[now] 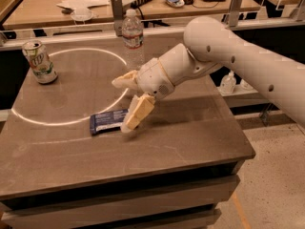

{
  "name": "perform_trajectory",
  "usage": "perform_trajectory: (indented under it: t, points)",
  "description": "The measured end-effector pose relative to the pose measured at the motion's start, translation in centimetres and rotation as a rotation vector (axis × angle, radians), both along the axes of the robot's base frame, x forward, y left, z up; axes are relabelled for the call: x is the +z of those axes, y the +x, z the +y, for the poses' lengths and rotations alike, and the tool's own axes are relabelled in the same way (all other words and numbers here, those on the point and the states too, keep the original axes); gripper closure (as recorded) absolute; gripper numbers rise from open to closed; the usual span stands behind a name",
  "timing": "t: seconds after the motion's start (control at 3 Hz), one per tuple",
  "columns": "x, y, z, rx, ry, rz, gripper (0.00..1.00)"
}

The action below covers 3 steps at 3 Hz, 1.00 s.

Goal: Move rxbar blueberry near 7up can

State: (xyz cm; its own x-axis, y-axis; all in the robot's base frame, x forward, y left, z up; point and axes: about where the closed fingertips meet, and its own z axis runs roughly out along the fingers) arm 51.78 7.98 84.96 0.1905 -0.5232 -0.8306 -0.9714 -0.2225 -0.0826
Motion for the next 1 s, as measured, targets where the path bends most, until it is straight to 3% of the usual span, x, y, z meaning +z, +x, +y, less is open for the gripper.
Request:
perform_trajectory:
  t: [0.33, 1.0]
  points:
    - [-0.4, -0.8, -0.3, -0.02, 0.002, -0.016, 0.0]
    - [-1.8, -1.9, -0.7, -0.034, 0.007, 0.034, 0.0]
